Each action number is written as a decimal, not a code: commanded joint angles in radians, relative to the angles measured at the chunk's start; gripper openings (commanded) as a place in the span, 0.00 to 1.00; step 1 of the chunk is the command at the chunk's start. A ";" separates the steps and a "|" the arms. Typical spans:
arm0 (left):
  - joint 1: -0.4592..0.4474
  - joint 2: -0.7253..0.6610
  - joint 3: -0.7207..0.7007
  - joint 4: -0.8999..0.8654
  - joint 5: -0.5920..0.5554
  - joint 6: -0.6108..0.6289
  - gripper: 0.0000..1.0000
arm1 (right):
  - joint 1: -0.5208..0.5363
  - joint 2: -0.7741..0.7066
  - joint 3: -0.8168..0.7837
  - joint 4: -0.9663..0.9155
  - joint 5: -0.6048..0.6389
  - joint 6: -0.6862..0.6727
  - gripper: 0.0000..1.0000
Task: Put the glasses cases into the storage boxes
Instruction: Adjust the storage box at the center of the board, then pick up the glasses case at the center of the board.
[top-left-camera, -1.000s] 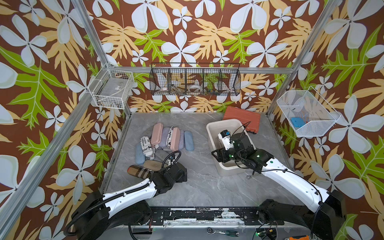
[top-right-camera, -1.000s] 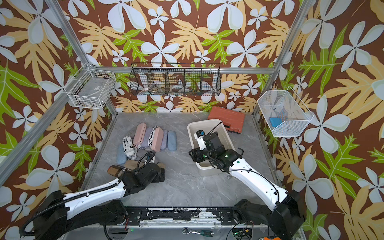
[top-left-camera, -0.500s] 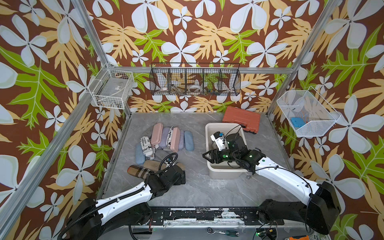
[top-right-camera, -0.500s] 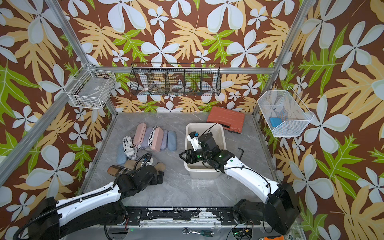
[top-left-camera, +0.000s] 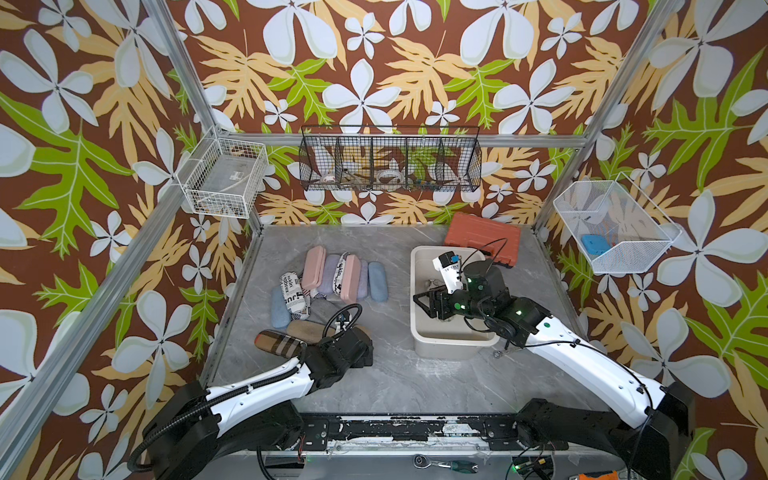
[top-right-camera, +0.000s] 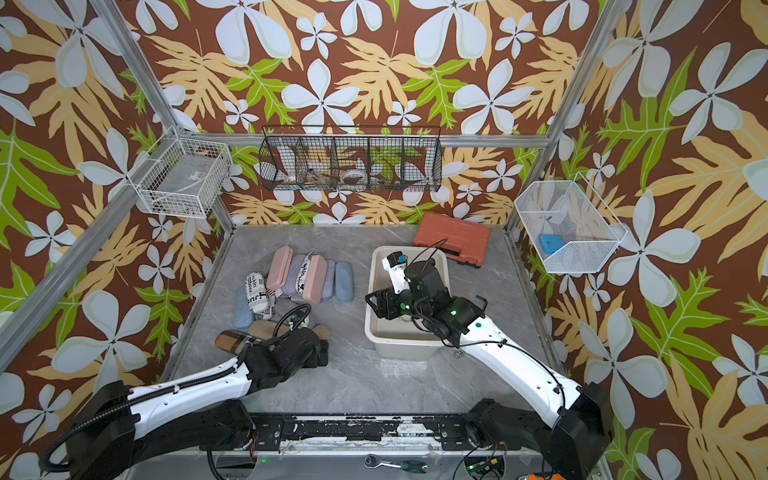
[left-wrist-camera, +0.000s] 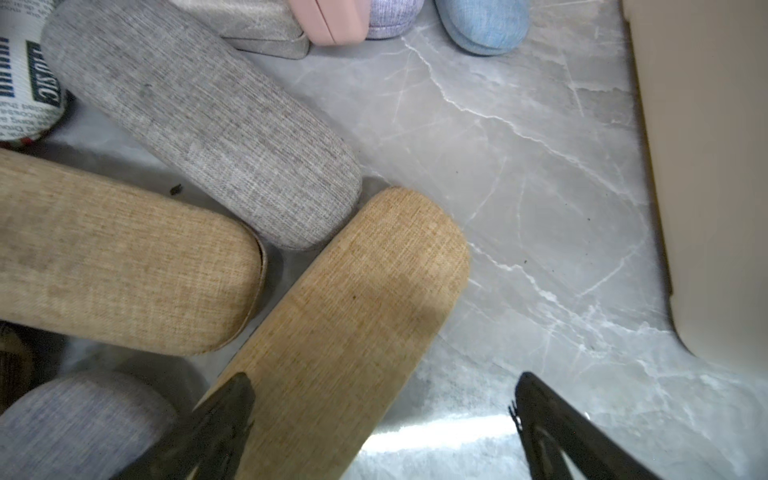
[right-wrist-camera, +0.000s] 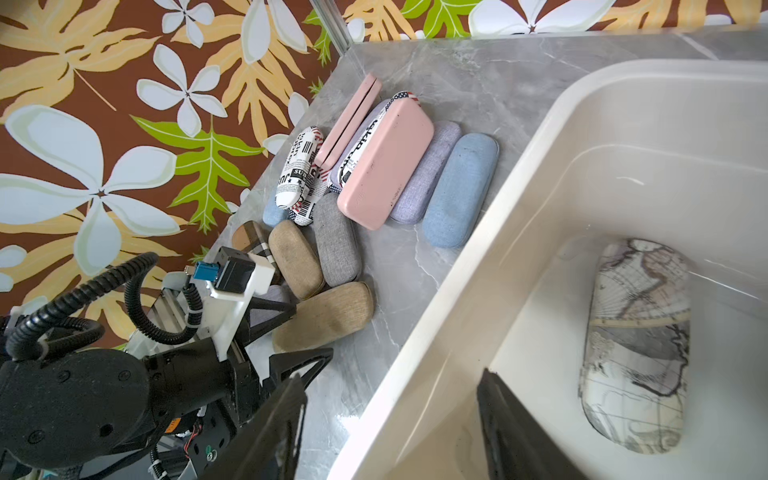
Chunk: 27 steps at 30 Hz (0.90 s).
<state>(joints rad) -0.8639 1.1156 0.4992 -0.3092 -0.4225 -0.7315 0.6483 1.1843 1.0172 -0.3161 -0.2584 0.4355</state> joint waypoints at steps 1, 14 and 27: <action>0.003 0.048 0.033 -0.017 -0.074 0.012 0.98 | 0.002 -0.020 -0.014 -0.022 0.053 -0.033 0.69; 0.000 0.181 0.078 0.003 0.003 0.009 0.89 | 0.002 -0.064 -0.044 -0.029 0.140 -0.057 0.75; -0.072 0.179 0.091 -0.030 -0.007 -0.044 1.00 | 0.002 -0.063 -0.014 -0.066 0.161 -0.089 0.75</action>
<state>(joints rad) -0.9333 1.3102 0.5999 -0.3237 -0.4404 -0.7631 0.6491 1.1259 0.9974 -0.3683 -0.1188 0.3614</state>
